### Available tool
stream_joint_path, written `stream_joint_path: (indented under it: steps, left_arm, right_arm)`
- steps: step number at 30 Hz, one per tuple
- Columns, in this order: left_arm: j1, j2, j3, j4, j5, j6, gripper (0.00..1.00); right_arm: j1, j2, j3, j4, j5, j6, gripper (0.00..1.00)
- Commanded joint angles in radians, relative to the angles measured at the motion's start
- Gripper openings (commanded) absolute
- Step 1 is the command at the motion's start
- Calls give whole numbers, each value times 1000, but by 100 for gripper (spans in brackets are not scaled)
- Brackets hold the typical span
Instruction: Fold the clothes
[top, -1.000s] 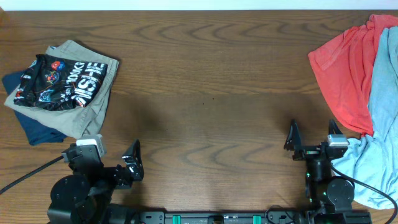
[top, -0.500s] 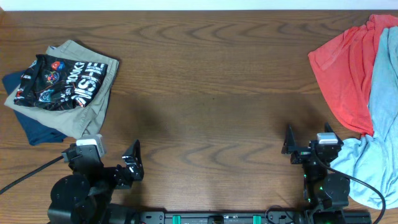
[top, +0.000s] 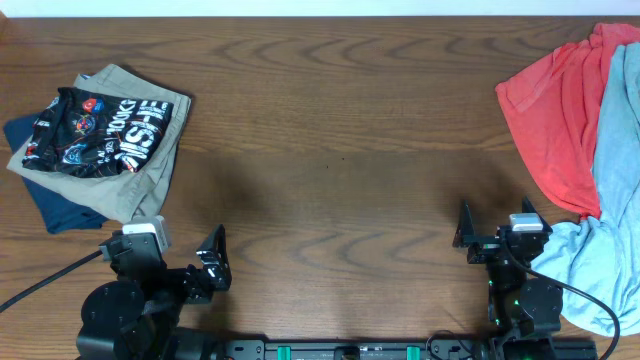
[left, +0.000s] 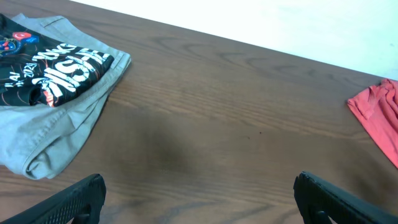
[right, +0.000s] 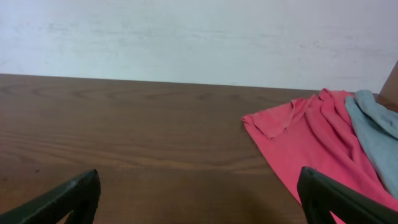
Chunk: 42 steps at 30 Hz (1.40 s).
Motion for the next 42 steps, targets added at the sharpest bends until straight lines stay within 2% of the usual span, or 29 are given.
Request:
stream_joint_path:
  steps: [1,14,18,21,25,30,34,42]
  left_arm:
    - [-2,-3,-2,3,-15,-6,98]
    - [-2,-4,-2,1,-19,3,98]
    - [2,-21,-5,-86,-54,48,98]
    - [16,-64,-54,-107,-58,58,98]
    - [51,-161,-178,-55,-57,82,98]
    - [118,-280,-359,97,-48,86,98]
    - [140,-340,-503,295,-44,102,98]
    - [141,-339,-766,917,-23,272,98]
  right_arm:
    - [9,-7,-2,-6,-8,-19,99]
    - [9,-7,-2,-6,-8,-19,99]
    - [9,-7,-2,-6,-8,-19,99]
    - [9,-7,-2,-6,-8,-19,99]
    - [9,-7,-2,-6,-8,-19,99]
    - [9,-7,-2,-6,-8,-19,99]
    - [9,-7,-2,-6,-8,-19,99]
    - [9,-7,-2,-6,-8,-19,99]
